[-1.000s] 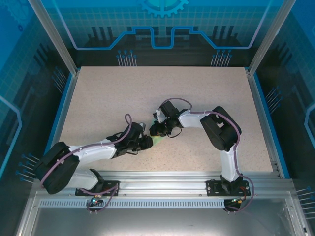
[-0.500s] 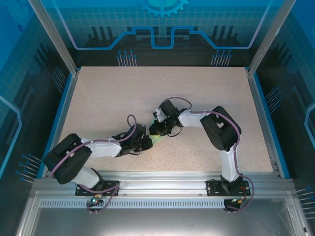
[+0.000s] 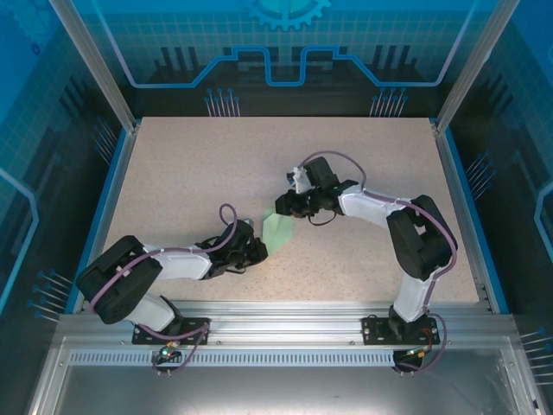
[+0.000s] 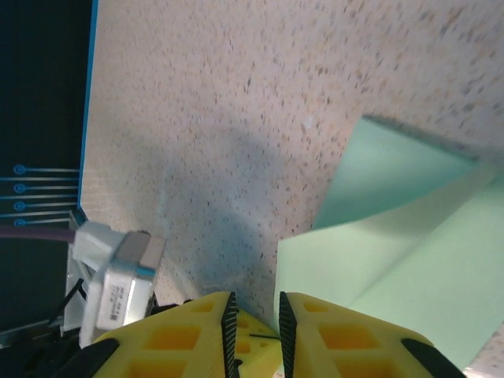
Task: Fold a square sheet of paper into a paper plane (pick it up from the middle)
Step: Fourth fold the wing at the center of the table.
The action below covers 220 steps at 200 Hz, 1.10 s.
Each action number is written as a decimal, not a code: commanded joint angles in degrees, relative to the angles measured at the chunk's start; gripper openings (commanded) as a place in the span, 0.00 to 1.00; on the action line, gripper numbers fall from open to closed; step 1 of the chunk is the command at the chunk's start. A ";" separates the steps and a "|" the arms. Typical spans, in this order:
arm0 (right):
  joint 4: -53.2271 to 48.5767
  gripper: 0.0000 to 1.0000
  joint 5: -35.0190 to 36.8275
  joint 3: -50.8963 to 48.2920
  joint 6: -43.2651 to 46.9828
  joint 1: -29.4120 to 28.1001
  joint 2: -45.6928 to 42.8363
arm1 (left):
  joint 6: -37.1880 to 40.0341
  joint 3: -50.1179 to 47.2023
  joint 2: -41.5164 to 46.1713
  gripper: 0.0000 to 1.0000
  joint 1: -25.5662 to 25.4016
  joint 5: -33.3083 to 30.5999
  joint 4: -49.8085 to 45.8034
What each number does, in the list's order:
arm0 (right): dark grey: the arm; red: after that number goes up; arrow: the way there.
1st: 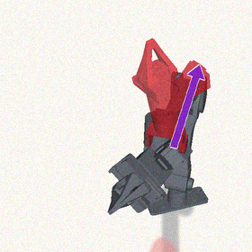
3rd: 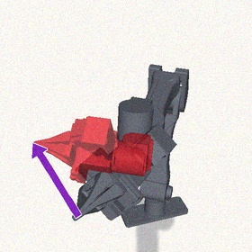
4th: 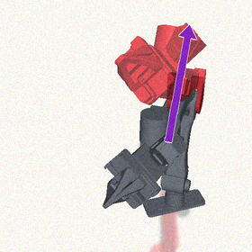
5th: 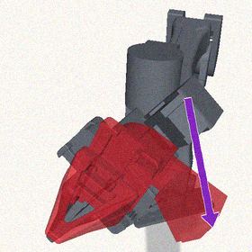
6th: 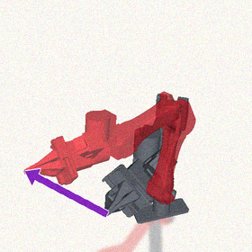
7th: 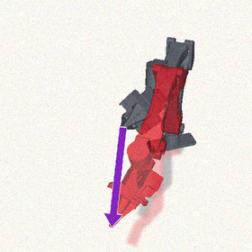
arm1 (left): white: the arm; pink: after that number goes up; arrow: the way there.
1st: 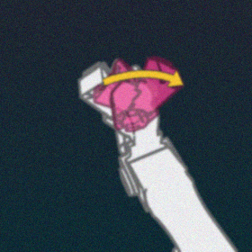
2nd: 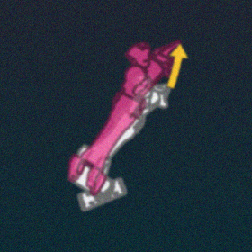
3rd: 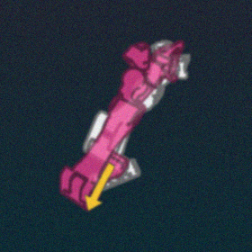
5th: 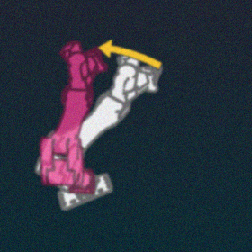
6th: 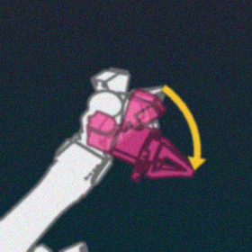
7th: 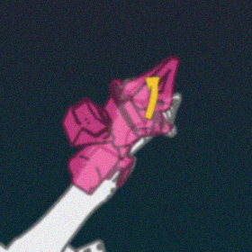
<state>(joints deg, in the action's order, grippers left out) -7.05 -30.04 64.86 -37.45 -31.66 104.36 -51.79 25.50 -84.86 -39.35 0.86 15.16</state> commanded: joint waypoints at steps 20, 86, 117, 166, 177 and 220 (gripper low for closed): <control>3.64 0.22 -2.48 -1.36 -1.91 -5.60 5.64 | -0.59 -1.83 -4.02 0.09 0.59 -2.86 -7.42; 0.71 0.19 2.17 2.80 0.12 -5.23 13.38 | -0.39 -2.22 -3.49 0.08 0.53 -3.02 -8.76; -1.59 0.19 3.63 4.82 1.82 -3.01 14.21 | 0.00 -2.33 -4.40 0.05 0.66 -3.33 -9.92; -4.38 0.20 3.42 8.72 4.30 0.07 16.64 | -0.68 -3.63 -6.33 0.03 0.60 -3.15 -8.38; -4.35 0.20 2.70 9.29 4.39 0.79 17.35 | -0.72 -3.82 -6.46 0.03 0.53 -3.15 -8.13; -3.50 0.21 0.95 11.48 4.66 3.59 19.58 | -0.60 -3.79 -6.63 0.03 0.61 -3.21 -8.21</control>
<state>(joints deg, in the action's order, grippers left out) -10.39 -31.38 74.06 -34.65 -31.42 120.73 -52.60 25.54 -87.44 -39.29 0.69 19.79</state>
